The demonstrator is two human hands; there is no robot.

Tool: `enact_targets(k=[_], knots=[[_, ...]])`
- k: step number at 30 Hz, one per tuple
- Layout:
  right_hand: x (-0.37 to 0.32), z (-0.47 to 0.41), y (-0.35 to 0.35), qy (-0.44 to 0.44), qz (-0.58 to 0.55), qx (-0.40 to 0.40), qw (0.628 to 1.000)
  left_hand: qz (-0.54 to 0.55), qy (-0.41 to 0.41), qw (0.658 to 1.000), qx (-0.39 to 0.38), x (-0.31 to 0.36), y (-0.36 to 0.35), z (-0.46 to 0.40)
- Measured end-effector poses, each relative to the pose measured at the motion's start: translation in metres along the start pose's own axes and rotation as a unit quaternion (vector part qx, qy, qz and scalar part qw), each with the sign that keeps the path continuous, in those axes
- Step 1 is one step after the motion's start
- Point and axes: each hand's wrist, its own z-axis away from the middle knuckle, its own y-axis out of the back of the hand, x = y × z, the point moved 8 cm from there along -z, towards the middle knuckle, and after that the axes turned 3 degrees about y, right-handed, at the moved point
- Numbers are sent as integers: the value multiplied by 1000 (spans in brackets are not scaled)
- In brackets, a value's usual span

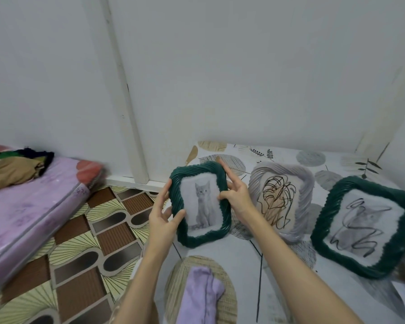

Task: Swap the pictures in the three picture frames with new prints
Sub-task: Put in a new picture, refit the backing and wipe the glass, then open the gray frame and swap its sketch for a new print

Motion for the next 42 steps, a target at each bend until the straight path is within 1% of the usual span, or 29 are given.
enact_targets(k=[3, 5, 6, 8, 9, 10, 11, 12, 13, 15, 17, 19, 22, 24, 27, 30, 32, 35, 37, 40, 42], knots=[[-8, 7, 1, 7, 44, 7, 999, -18, 2, 1000, -5, 2, -1, 0], [-18, 18, 5, 17, 115, 17, 993, -38, 4, 999, 3, 3, 3, 2], [-23, 26, 8, 27, 162, 20, 986, -74, -10, 997, 21, 8, 7, 4], [-35, 51, 20, 68, 255, 28, 964, -168, -64, 981, 71, 24, 6, 10], [-42, 65, 28, 98, 291, 42, 951, -203, -109, 969, 90, 36, 0, 15], [-50, 79, 38, 126, 312, 70, 939, -223, -156, 958, 92, 46, -12, 19], [-59, 93, 51, 149, 320, 111, 929, -235, -194, 949, 78, 53, -28, 22], [-65, 105, 65, 159, 317, 159, 921, -241, -213, 946, 50, 53, -48, 23], [-69, 115, 81, 160, 313, 212, 912, -247, -209, 946, 9, 46, -69, 22], [-68, 127, 107, 143, 314, 294, 891, -248, -147, 955, -75, 21, -108, 22], [-62, 131, 121, 122, 320, 318, 884, -233, -56, 961, -136, -8, -138, 23], [-55, 131, 125, 91, 320, 302, 893, -213, 22, 964, -157, -31, -154, 20], [-41, 124, 124, 47, 312, 250, 915, -205, 120, 957, -167, -50, -163, 13], [-33, 119, 125, 8, 311, 232, 922, -212, 140, 951, -174, -53, -165, 12], [-32, 119, 126, -33, 303, 223, 926, -241, 115, 950, -162, -43, -159, 19], [-35, 129, 123, -9, 294, 204, 934, -197, 92, 966, -143, -30, -149, 33], [-42, 141, 117, 15, 308, 201, 930, -171, 59, 975, -131, -18, -145, 45], [-75, 162, 103, 87, 359, 207, 906, -146, 16, 983, -112, 3, -144, 68], [-101, 173, 90, 120, 398, 191, 889, -148, -13, 983, -108, 8, -144, 81], [-125, 182, 73, 121, 488, 162, 849, -160, -33, 979, -126, 9, -149, 99], [-126, 188, 72, 90, 528, 161, 829, -157, -35, 973, -167, 10, -158, 111]])
